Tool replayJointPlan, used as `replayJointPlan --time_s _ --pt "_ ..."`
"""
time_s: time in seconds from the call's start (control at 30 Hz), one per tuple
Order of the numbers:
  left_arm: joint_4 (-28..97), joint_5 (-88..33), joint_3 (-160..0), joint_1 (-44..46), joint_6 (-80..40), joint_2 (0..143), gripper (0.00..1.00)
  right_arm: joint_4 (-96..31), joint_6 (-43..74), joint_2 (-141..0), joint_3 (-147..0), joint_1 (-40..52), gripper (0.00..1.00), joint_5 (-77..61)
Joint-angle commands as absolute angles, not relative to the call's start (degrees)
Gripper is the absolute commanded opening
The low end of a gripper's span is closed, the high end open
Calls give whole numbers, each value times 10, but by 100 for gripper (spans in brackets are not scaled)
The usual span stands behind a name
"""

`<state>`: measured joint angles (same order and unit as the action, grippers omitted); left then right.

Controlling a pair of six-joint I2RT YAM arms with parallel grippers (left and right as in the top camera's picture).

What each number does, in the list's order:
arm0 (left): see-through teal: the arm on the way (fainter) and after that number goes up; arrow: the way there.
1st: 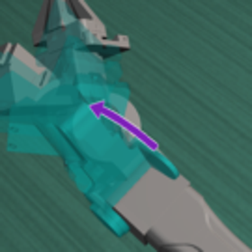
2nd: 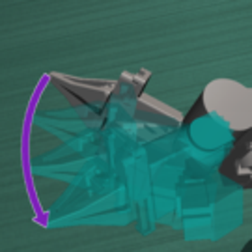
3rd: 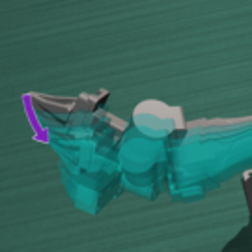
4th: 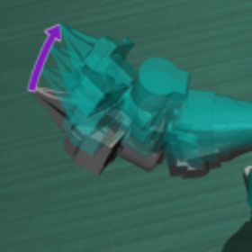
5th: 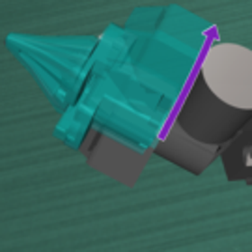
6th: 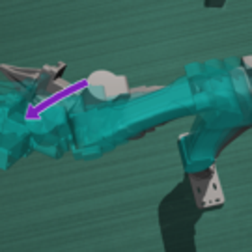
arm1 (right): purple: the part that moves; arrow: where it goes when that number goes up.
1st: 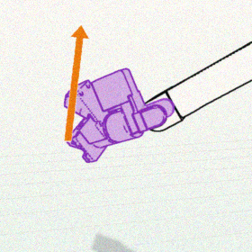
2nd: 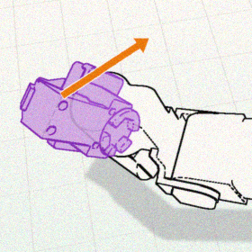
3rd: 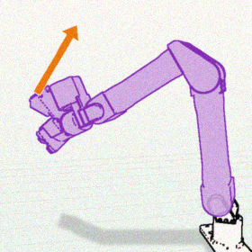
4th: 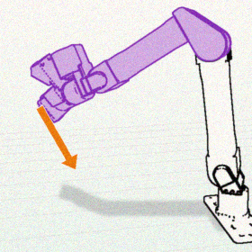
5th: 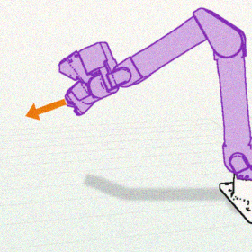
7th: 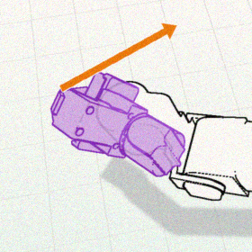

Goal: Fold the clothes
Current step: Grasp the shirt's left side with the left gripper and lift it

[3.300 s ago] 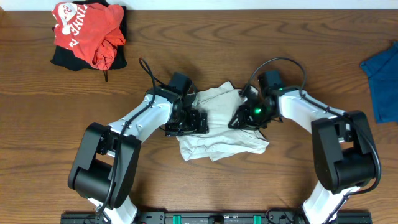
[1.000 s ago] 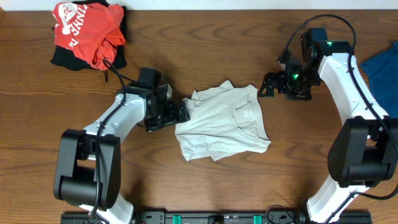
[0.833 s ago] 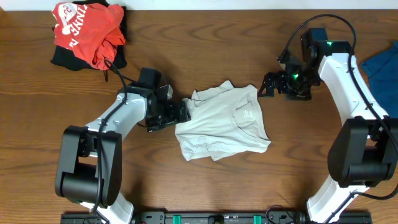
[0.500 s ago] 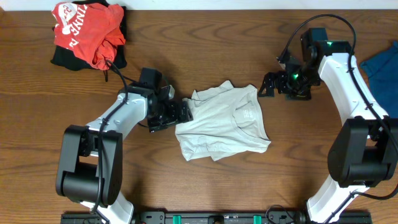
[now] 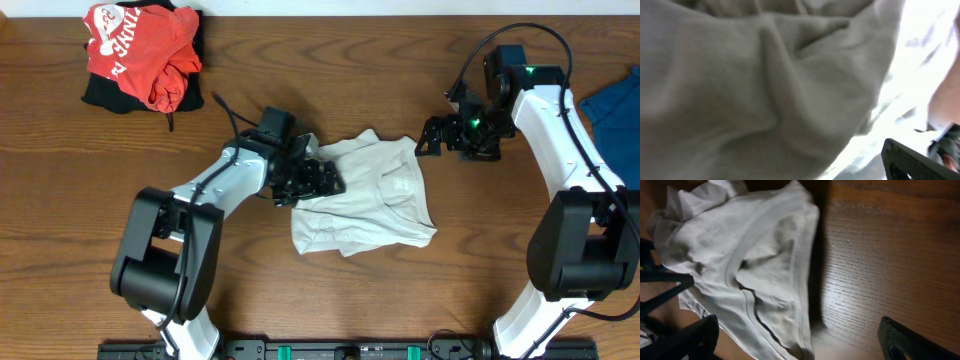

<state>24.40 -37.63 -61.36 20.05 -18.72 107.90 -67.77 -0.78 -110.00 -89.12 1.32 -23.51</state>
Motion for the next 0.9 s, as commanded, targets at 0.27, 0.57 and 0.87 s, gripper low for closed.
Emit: replayJointPlan --time_s 0.27,0.57,0.87 --pt "226 -369 -582 217 -204 1165 72 -682 -25 -1101 -899 8 99 -233" --pt "218 -369 -582 217 -205 1165 8 -683 -29 -1101 -898 8 99 -233" --pt "190 -368 -609 212 -201 1164 6 -686 -29 -1101 -898 6 99 -217"
